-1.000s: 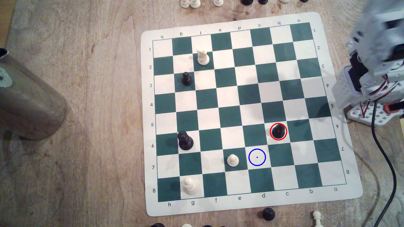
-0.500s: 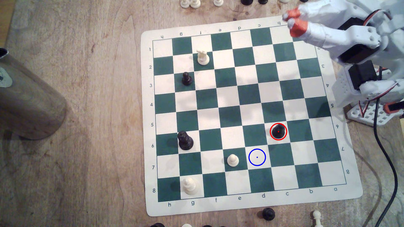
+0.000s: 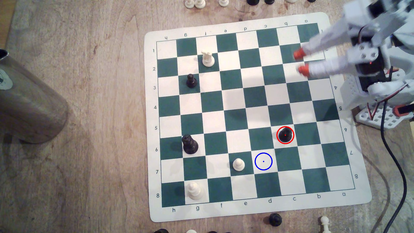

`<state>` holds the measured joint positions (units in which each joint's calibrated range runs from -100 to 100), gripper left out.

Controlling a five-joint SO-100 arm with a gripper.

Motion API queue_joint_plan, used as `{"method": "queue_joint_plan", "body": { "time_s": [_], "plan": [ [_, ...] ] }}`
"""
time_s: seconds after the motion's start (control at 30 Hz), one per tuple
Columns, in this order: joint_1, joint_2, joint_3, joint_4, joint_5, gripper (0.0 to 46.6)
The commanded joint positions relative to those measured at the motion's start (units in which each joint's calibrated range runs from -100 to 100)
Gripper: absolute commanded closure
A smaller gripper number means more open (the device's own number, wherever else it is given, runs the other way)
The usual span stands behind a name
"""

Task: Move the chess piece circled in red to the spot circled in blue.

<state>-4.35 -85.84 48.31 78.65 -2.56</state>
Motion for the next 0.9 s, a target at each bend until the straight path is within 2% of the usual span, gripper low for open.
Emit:
{"method": "queue_joint_plan", "body": {
  "time_s": [0.0, 0.2, 0.27, 0.37, 0.53, 0.87],
  "plan": [
    [-6.6, 2.5, -0.8, 5.5, -0.8, 36.9],
    [-14.8, 7.8, 7.1, 4.7, -0.8, 36.1],
    [-15.3, 10.5, 8.8, 2.4, -0.6, 36.3],
    [-15.3, 15.7, 10.9, -1.7, 0.0, 35.8],
    [-13.8, 22.3, 12.3, -6.7, 0.8, 31.6],
    [-11.3, 28.9, 13.3, -9.7, 2.4, 33.2]
  ]
}}
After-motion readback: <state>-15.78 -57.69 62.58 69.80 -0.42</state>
